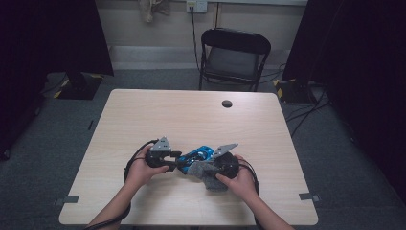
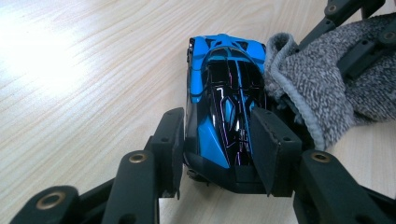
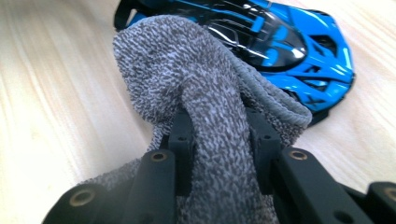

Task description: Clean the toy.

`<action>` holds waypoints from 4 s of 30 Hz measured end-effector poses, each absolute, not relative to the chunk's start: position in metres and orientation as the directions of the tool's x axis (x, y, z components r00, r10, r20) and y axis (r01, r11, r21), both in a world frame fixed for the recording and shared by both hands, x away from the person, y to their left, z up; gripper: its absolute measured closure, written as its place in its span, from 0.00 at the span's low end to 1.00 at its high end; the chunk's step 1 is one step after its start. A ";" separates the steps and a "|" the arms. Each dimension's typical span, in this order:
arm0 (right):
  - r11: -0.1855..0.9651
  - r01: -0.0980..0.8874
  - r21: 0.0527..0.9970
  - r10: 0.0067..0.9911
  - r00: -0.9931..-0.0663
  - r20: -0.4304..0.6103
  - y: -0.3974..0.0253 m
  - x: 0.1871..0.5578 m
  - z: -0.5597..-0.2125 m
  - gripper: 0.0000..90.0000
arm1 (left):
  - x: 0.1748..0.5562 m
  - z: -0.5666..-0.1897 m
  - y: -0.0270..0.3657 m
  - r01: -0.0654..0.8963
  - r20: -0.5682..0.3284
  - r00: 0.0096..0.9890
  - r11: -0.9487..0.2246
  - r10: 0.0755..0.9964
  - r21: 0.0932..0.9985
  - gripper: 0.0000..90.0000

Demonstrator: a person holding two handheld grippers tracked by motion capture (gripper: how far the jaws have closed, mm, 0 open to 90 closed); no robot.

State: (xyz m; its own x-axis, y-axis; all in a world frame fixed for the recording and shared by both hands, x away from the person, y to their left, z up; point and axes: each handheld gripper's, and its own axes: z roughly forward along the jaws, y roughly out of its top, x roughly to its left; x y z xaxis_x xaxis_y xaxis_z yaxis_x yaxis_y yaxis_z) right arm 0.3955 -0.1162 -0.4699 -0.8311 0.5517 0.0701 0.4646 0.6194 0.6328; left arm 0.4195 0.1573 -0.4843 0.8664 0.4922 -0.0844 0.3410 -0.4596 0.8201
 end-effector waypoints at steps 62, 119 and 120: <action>0.624 0.445 0.643 0.536 -0.842 0.062 -0.111 0.391 -0.473 0.75 | 0.417 -0.484 0.159 0.356 -0.094 0.858 -0.451 0.506 0.818 0.63; 0.542 0.548 0.637 0.699 -0.715 0.021 -0.171 0.422 -0.470 0.74 | 0.417 -0.484 0.158 0.360 -0.093 0.855 -0.455 0.510 0.814 0.63; 0.541 0.549 0.637 0.698 -0.715 0.023 -0.171 0.422 -0.470 0.74 | 0.417 -0.484 0.158 0.359 -0.092 0.856 -0.456 0.509 0.815 0.63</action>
State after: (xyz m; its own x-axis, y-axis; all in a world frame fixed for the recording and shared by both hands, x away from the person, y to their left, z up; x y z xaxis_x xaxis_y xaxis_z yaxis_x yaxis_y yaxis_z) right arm 0.4216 -0.1712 -0.4700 -0.7153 0.6985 0.0229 0.5487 0.5411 0.6373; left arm 0.4170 0.1581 -0.4836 0.8557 0.5092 -0.0919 0.3587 -0.4556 0.8147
